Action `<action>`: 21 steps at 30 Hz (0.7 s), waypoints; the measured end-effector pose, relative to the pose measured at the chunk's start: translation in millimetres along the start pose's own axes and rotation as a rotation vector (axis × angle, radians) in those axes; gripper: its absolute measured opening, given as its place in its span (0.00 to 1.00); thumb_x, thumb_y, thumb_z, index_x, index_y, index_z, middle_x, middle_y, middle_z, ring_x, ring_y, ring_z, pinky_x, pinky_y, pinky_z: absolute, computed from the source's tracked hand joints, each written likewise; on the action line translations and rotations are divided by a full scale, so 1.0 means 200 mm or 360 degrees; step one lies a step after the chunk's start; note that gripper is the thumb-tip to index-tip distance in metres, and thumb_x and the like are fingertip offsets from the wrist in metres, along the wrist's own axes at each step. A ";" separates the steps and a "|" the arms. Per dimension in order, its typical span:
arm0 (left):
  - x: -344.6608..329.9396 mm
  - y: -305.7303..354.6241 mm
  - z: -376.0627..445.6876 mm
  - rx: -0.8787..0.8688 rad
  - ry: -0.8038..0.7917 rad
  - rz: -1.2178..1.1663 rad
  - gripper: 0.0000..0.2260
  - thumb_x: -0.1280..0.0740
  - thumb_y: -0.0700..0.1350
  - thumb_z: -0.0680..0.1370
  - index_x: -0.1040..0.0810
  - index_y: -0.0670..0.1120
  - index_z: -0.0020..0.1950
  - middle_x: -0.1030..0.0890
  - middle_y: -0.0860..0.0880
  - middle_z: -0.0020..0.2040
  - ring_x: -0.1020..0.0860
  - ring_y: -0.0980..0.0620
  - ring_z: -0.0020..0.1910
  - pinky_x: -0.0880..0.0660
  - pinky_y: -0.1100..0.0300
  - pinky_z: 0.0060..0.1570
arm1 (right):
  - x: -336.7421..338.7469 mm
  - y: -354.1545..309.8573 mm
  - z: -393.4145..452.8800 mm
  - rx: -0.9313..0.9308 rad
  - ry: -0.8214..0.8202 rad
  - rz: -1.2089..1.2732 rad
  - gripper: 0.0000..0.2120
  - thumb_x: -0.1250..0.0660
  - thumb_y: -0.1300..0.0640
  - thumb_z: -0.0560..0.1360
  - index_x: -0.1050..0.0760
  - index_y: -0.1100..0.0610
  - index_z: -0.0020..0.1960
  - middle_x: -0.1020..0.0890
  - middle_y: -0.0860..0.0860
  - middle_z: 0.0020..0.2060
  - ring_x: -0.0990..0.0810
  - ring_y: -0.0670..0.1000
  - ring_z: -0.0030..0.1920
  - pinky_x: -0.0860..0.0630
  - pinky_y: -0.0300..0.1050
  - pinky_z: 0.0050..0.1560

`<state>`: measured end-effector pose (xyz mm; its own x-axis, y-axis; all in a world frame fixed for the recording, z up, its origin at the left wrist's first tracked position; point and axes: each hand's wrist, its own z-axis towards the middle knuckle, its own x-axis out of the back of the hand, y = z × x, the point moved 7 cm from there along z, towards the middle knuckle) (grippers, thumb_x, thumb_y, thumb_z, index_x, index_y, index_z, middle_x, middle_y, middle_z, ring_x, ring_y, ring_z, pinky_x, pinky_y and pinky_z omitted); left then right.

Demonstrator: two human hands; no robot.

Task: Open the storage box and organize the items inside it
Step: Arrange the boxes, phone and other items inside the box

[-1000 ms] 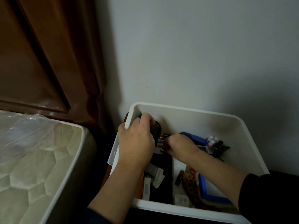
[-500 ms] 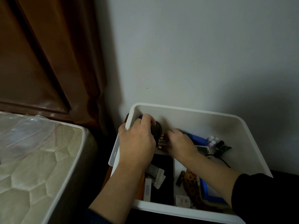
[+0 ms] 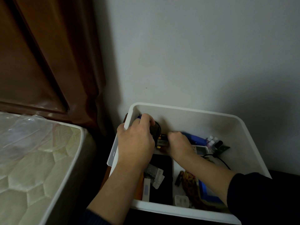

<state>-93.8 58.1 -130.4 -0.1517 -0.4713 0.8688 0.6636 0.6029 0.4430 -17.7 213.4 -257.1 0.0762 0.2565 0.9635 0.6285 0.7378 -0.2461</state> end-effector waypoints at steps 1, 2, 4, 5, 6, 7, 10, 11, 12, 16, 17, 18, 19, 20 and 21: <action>0.00 0.00 0.00 -0.0003 0.0006 0.0001 0.15 0.38 0.37 0.78 0.27 0.55 0.59 0.19 0.55 0.47 0.20 0.50 0.48 0.30 0.47 0.62 | 0.00 0.00 0.00 0.0017 0.0002 -0.0006 0.12 0.22 0.56 0.74 0.21 0.54 0.54 0.15 0.53 0.50 0.14 0.54 0.50 0.16 0.52 0.53; 0.00 0.00 0.00 -0.0005 0.0014 -0.0002 0.15 0.38 0.37 0.78 0.27 0.55 0.59 0.19 0.54 0.47 0.20 0.50 0.48 0.30 0.47 0.62 | 0.00 -0.01 0.00 0.0033 0.0002 -0.0006 0.11 0.22 0.57 0.75 0.20 0.54 0.54 0.15 0.53 0.50 0.15 0.54 0.50 0.16 0.52 0.53; 0.01 0.01 0.00 -0.0013 0.0029 -0.0001 0.15 0.38 0.37 0.79 0.27 0.55 0.59 0.19 0.54 0.47 0.20 0.50 0.47 0.29 0.47 0.62 | 0.00 -0.02 0.00 0.0059 -0.0001 -0.0001 0.11 0.23 0.57 0.75 0.20 0.54 0.55 0.15 0.54 0.51 0.15 0.55 0.51 0.16 0.52 0.54; 0.00 0.01 0.00 -0.0021 0.0035 0.0002 0.14 0.38 0.37 0.79 0.26 0.55 0.59 0.19 0.54 0.47 0.20 0.50 0.47 0.29 0.47 0.62 | 0.00 -0.02 0.00 0.0064 -0.0006 -0.0003 0.12 0.23 0.57 0.75 0.20 0.54 0.56 0.15 0.54 0.52 0.15 0.55 0.52 0.16 0.53 0.55; 0.00 0.00 0.00 -0.0029 0.0039 0.0003 0.14 0.38 0.37 0.79 0.27 0.55 0.59 0.19 0.54 0.47 0.20 0.50 0.47 0.29 0.47 0.62 | 0.00 -0.02 0.00 0.0065 -0.0009 -0.0006 0.12 0.22 0.57 0.75 0.21 0.54 0.56 0.15 0.54 0.52 0.15 0.55 0.52 0.17 0.53 0.55; 0.00 0.00 0.00 -0.0033 0.0042 0.0000 0.14 0.38 0.37 0.79 0.27 0.55 0.59 0.19 0.54 0.47 0.20 0.50 0.47 0.29 0.47 0.62 | 0.00 -0.02 0.00 0.0065 -0.0007 -0.0002 0.13 0.22 0.56 0.74 0.21 0.54 0.56 0.16 0.53 0.52 0.15 0.55 0.52 0.17 0.53 0.55; 0.00 0.00 0.00 -0.0038 0.0068 -0.0017 0.14 0.37 0.37 0.78 0.26 0.54 0.58 0.19 0.54 0.45 0.20 0.48 0.45 0.29 0.46 0.62 | 0.02 -0.01 -0.01 0.0070 0.0001 0.0074 0.15 0.21 0.54 0.73 0.21 0.54 0.56 0.16 0.52 0.52 0.15 0.54 0.51 0.17 0.53 0.54; 0.00 0.00 0.00 -0.0041 0.0088 -0.0027 0.13 0.37 0.37 0.78 0.25 0.53 0.57 0.19 0.54 0.44 0.20 0.48 0.45 0.29 0.46 0.63 | 0.02 -0.01 -0.01 0.0084 0.0001 0.0082 0.16 0.21 0.53 0.73 0.21 0.54 0.56 0.17 0.52 0.52 0.16 0.54 0.51 0.17 0.53 0.55; 0.00 0.00 0.00 -0.0056 0.0115 -0.0045 0.13 0.37 0.36 0.78 0.25 0.52 0.56 0.18 0.54 0.43 0.21 0.48 0.44 0.29 0.45 0.65 | 0.03 -0.02 -0.02 0.0109 0.0006 0.0070 0.16 0.21 0.53 0.73 0.22 0.54 0.57 0.17 0.52 0.52 0.16 0.54 0.52 0.17 0.53 0.55; 0.00 0.00 0.00 -0.0153 0.0205 -0.0302 0.11 0.37 0.37 0.81 0.25 0.53 0.56 0.18 0.56 0.45 0.24 0.55 0.46 0.30 0.58 0.61 | 0.14 0.00 -0.03 0.0169 0.0138 0.0158 0.10 0.24 0.53 0.77 0.19 0.55 0.55 0.16 0.52 0.49 0.16 0.53 0.49 0.18 0.52 0.53; 0.00 -0.01 0.00 -0.0133 0.0188 -0.0440 0.09 0.39 0.40 0.84 0.27 0.55 0.58 0.18 0.57 0.47 0.23 0.56 0.46 0.27 0.60 0.52 | 0.19 0.02 -0.04 0.0149 0.0219 0.0282 0.08 0.25 0.54 0.77 0.18 0.55 0.54 0.15 0.51 0.47 0.16 0.52 0.48 0.18 0.50 0.52; -0.02 -0.02 0.00 -0.0121 0.0150 -0.0588 0.08 0.40 0.44 0.86 0.28 0.57 0.60 0.19 0.58 0.48 0.22 0.57 0.45 0.26 0.60 0.44 | 0.25 0.05 -0.05 0.0097 0.0301 0.0456 0.06 0.25 0.57 0.78 0.16 0.55 0.54 0.14 0.51 0.46 0.15 0.51 0.47 0.17 0.49 0.51; -0.04 -0.02 -0.01 -0.0134 0.0090 -0.0735 0.08 0.41 0.46 0.87 0.30 0.59 0.61 0.20 0.57 0.47 0.21 0.58 0.45 0.24 0.62 0.40 | 0.29 0.08 -0.07 0.0023 0.0350 0.0665 0.03 0.26 0.59 0.78 0.16 0.54 0.52 0.13 0.51 0.45 0.14 0.51 0.45 0.16 0.49 0.51; -0.07 -0.01 -0.01 -0.0160 0.0005 -0.0869 0.10 0.40 0.45 0.87 0.31 0.60 0.63 0.21 0.57 0.47 0.21 0.60 0.47 0.24 0.66 0.39 | 0.33 0.11 -0.08 -0.0063 0.0342 0.0889 0.03 0.27 0.60 0.79 0.16 0.53 0.50 0.13 0.52 0.45 0.13 0.51 0.44 0.15 0.51 0.50; -0.09 0.00 -0.02 -0.0189 -0.0104 -0.0976 0.16 0.39 0.41 0.86 0.33 0.61 0.66 0.22 0.58 0.48 0.22 0.63 0.51 0.24 0.69 0.44 | 0.35 0.12 -0.11 -0.0129 0.0286 0.1119 0.05 0.28 0.62 0.80 0.17 0.53 0.49 0.14 0.54 0.47 0.12 0.53 0.43 0.14 0.52 0.49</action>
<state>-88.1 63.8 -147.3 -0.5725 -0.6664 0.4777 0.5179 0.1578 0.8407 19.7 235.1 -192.5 0.6042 0.5412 0.5848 0.4394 0.3860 -0.8111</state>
